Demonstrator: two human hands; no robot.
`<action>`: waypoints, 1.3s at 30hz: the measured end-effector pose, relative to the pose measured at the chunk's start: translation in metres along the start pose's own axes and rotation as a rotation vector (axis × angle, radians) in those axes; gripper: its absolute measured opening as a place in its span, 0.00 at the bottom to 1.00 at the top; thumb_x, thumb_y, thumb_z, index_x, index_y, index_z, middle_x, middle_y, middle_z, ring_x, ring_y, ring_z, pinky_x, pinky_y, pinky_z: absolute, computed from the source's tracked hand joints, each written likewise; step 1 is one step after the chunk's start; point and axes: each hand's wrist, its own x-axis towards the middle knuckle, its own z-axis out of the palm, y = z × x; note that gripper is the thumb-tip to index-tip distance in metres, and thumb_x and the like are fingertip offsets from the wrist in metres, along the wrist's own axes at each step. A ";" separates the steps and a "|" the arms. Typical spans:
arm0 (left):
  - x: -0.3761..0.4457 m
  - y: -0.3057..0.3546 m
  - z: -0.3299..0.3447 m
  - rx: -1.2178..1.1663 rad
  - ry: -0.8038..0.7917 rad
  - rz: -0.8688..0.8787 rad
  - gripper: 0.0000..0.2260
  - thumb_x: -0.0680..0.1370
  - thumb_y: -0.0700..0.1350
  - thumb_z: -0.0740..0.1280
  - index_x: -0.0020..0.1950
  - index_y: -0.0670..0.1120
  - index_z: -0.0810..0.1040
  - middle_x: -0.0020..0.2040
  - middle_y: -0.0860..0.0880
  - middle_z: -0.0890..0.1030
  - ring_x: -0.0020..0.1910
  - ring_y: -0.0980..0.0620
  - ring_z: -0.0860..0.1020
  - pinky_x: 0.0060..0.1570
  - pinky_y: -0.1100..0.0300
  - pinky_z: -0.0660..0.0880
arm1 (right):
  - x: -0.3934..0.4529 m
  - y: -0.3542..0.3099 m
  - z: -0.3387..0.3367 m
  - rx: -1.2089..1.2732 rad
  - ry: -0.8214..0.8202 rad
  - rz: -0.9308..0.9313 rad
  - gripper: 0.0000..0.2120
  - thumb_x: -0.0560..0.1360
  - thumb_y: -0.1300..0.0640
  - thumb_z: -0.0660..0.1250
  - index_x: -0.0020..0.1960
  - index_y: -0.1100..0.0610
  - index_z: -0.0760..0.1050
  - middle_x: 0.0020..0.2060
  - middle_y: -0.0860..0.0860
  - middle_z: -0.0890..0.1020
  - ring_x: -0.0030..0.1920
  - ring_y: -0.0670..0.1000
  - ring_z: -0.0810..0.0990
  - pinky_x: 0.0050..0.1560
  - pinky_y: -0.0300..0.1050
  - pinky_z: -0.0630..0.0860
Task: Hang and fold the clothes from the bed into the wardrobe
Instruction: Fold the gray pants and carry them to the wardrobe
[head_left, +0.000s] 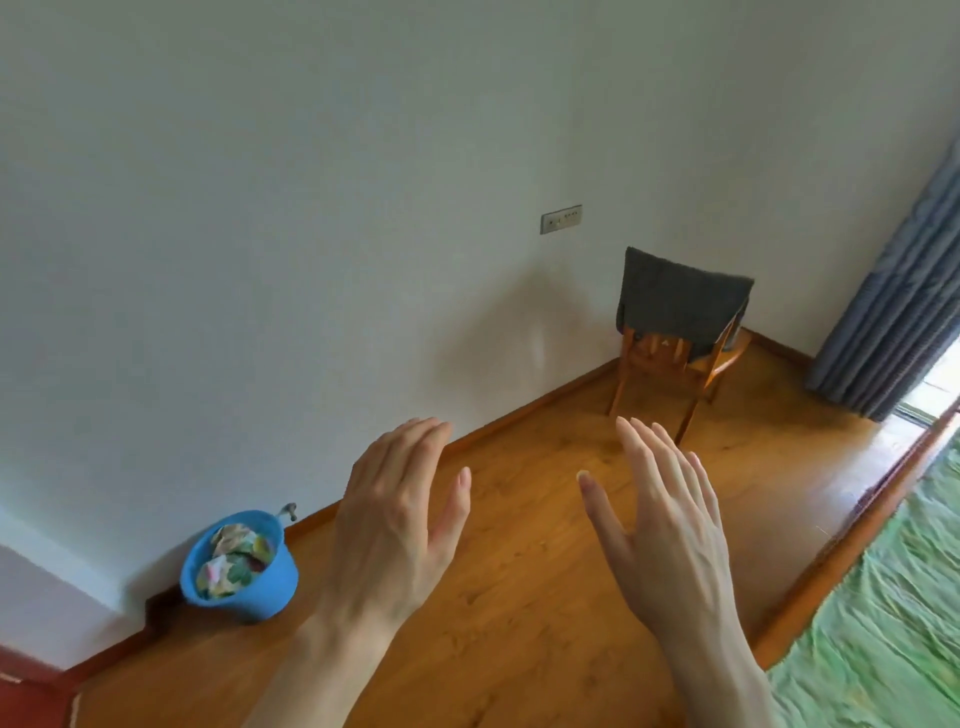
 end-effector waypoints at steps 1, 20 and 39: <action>0.020 -0.004 0.013 -0.011 -0.002 0.020 0.23 0.86 0.59 0.55 0.73 0.47 0.75 0.69 0.48 0.80 0.69 0.51 0.77 0.68 0.60 0.70 | 0.015 0.007 0.006 -0.006 0.014 0.028 0.34 0.82 0.32 0.51 0.78 0.53 0.68 0.76 0.52 0.73 0.78 0.54 0.68 0.78 0.58 0.61; 0.264 -0.024 0.199 -0.278 -0.012 0.225 0.22 0.83 0.58 0.62 0.72 0.48 0.78 0.70 0.48 0.80 0.68 0.49 0.78 0.66 0.57 0.73 | 0.189 0.088 0.047 -0.203 0.116 0.312 0.35 0.81 0.31 0.51 0.79 0.52 0.67 0.77 0.51 0.71 0.80 0.53 0.65 0.78 0.61 0.65; 0.539 -0.044 0.474 -0.497 -0.134 0.234 0.27 0.86 0.64 0.52 0.73 0.48 0.76 0.71 0.47 0.79 0.71 0.48 0.76 0.70 0.53 0.72 | 0.466 0.235 0.197 0.018 0.056 0.597 0.32 0.80 0.32 0.59 0.81 0.39 0.58 0.80 0.40 0.63 0.80 0.47 0.62 0.77 0.51 0.63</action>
